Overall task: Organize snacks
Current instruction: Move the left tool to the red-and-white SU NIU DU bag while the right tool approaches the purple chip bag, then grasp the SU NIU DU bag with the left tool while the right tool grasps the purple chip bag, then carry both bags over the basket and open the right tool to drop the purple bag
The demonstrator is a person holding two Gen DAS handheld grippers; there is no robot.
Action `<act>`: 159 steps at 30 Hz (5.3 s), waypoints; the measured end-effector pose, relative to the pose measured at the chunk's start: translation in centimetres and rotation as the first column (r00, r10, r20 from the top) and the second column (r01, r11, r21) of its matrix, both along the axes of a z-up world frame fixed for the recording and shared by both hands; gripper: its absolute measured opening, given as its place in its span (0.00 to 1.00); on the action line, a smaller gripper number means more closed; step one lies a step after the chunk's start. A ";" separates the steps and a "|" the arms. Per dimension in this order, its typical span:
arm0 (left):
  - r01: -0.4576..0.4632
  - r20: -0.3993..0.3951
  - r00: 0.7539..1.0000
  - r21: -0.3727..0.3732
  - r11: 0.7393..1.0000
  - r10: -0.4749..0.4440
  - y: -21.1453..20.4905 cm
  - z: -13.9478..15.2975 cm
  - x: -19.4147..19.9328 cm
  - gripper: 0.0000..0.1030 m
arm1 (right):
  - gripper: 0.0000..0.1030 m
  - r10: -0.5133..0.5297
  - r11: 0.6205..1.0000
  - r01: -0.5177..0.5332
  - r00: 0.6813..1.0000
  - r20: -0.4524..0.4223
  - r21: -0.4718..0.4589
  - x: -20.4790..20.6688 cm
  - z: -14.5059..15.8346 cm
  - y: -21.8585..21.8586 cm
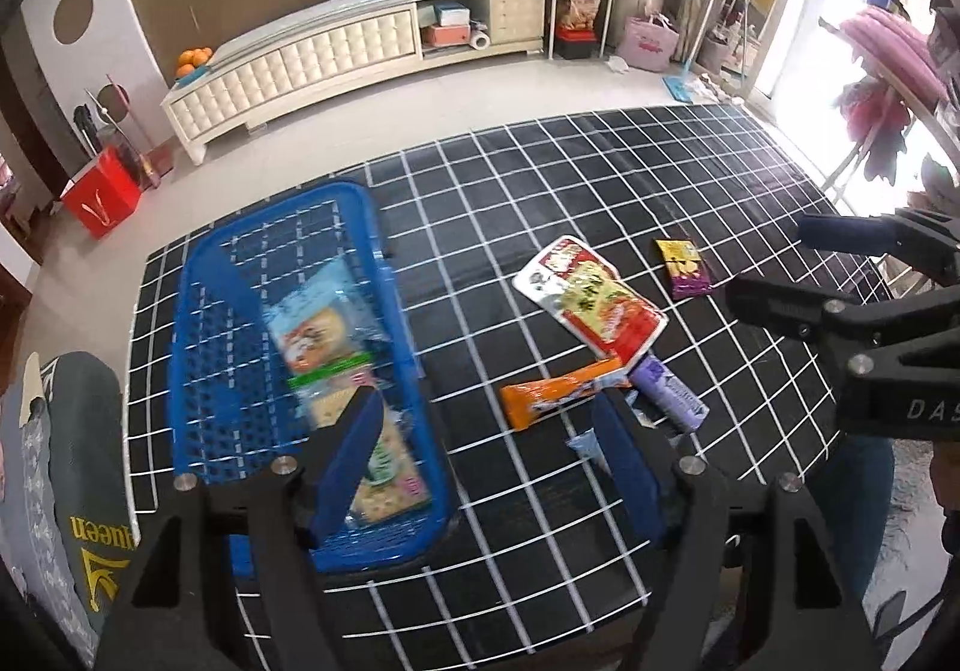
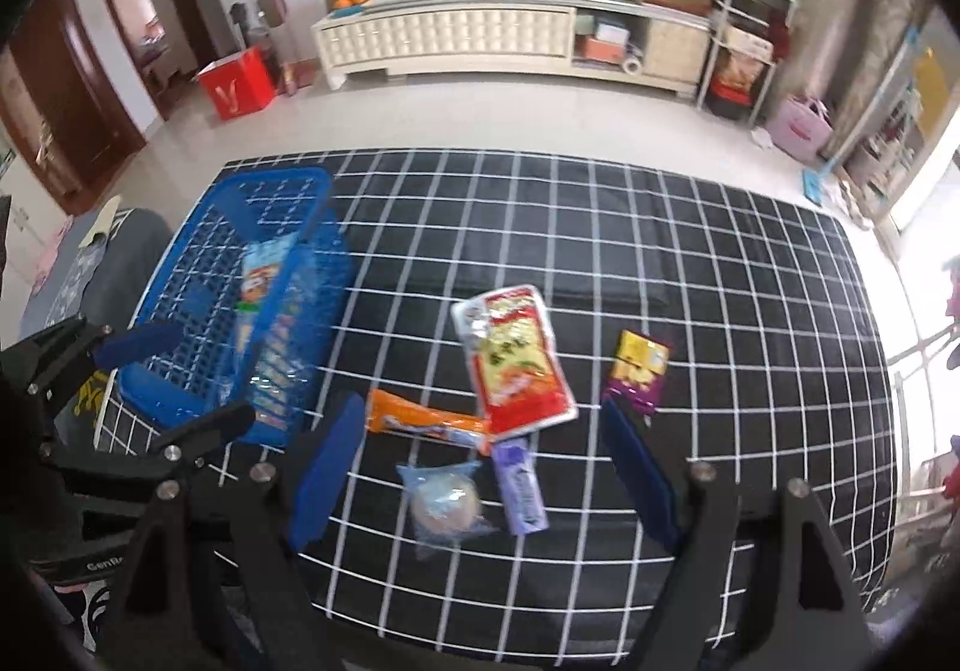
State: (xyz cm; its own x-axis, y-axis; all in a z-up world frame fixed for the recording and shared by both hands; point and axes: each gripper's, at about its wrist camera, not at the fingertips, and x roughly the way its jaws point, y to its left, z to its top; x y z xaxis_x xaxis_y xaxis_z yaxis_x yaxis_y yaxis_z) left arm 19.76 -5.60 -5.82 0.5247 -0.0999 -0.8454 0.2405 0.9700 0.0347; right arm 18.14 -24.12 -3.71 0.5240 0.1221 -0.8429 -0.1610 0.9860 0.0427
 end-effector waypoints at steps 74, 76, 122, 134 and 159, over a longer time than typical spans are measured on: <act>-0.175 -0.282 0.945 -0.003 0.985 0.166 -16.8 -17.5 19.9 0.51 | 0.82 -0.200 0.975 0.219 0.940 -0.278 0.040 6.9 -15.5 -17.8; -0.161 -0.285 0.947 -0.012 0.987 0.151 -16.9 -17.4 19.4 0.46 | 0.82 -0.204 0.974 0.222 0.939 -0.277 0.037 6.9 -15.8 -17.6; -0.087 -0.066 0.995 -0.140 0.986 0.078 -6.3 -4.9 8.2 0.35 | 0.51 -0.186 0.982 0.189 0.974 -0.130 0.006 3.5 -5.3 -8.0; -0.138 0.051 0.988 -0.170 0.976 0.149 3.0 1.4 2.5 0.35 | 0.51 -0.050 0.997 0.053 0.998 -0.046 0.064 2.4 0.8 3.2; -0.389 0.011 0.917 -0.191 0.901 0.398 23.9 0.5 -2.2 0.36 | 0.51 0.207 0.978 -0.202 0.962 -0.179 0.046 4.7 -6.0 23.9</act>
State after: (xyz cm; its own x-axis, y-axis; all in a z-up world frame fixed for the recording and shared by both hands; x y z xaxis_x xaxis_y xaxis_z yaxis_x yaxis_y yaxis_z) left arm 17.57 18.31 -5.31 0.5925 -0.0258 -0.8052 -0.1594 0.9760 -0.1486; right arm 22.79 -0.24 -9.71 0.3241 0.2346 -0.9165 -0.3466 0.9309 0.1157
